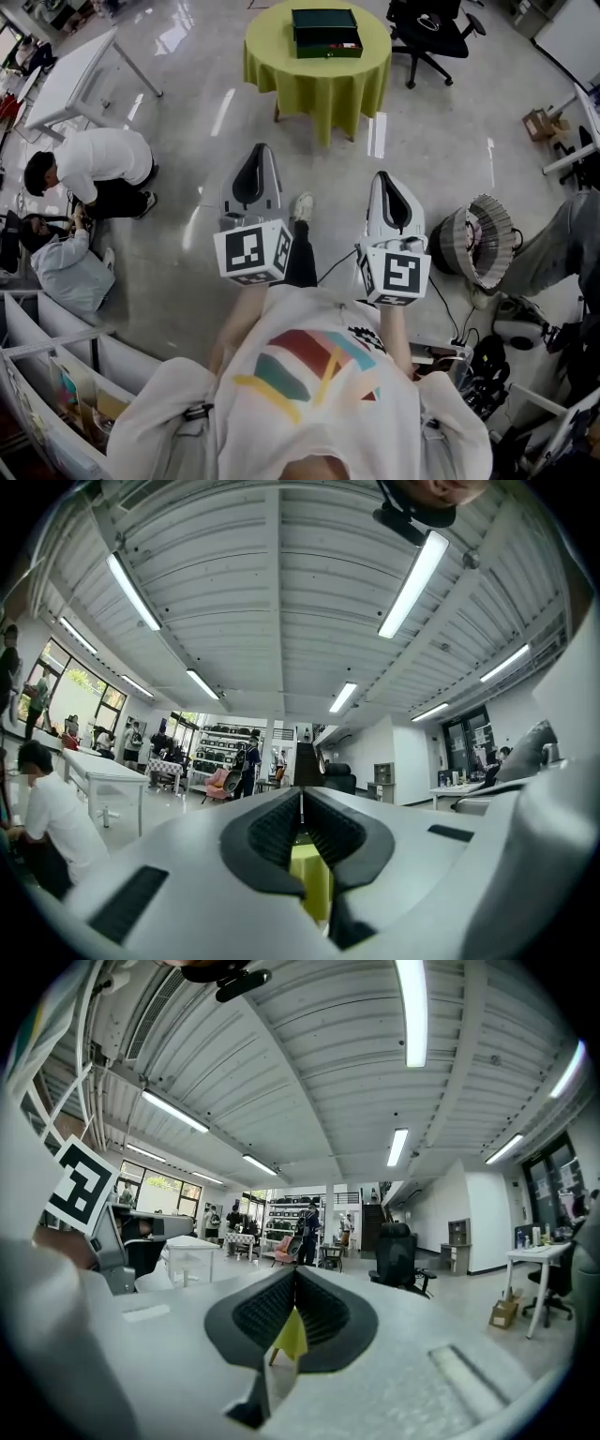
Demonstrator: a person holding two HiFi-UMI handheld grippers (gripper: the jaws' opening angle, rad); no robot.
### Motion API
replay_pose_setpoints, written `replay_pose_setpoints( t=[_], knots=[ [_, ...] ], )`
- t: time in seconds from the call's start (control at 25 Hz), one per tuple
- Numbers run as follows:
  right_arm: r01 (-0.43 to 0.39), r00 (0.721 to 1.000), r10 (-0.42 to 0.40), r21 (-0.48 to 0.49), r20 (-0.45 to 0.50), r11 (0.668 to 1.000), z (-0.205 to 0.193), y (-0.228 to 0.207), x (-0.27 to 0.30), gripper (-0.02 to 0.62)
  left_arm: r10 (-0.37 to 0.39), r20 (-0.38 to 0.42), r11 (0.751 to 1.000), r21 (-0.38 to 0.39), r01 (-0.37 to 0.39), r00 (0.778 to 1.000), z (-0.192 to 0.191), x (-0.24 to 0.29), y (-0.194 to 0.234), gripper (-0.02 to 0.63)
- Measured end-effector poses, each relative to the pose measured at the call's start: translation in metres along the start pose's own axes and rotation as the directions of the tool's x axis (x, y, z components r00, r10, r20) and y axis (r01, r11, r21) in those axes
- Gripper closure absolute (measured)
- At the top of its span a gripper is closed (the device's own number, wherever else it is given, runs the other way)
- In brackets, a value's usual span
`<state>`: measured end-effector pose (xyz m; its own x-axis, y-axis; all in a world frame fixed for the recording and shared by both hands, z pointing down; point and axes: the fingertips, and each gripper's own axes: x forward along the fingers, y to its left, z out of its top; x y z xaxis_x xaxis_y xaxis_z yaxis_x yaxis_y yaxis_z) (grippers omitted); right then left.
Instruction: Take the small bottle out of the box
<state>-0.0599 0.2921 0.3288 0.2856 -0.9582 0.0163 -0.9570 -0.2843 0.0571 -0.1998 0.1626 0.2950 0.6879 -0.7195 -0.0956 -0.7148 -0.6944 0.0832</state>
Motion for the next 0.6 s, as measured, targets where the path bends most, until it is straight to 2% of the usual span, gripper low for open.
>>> replay_pose_setpoints(
  t=[0.32, 0.6],
  knots=[
    [0.048, 0.999, -0.048, -0.038, -0.003, 0.998, -0.004, -0.033, 0.069, 0.591, -0.037, 0.017, 0.999, -0.029, 0.037, 0.999, -0.014, 0.091, 0.013, 0.586],
    [0.081, 0.997, -0.081, -0.042, -0.003, 0.996, 0.012, -0.066, 0.168, 0.591, -0.077, 0.019, 0.997, -0.012, 0.078, 0.997, -0.014, 0.209, 0.029, 0.586]
  ],
)
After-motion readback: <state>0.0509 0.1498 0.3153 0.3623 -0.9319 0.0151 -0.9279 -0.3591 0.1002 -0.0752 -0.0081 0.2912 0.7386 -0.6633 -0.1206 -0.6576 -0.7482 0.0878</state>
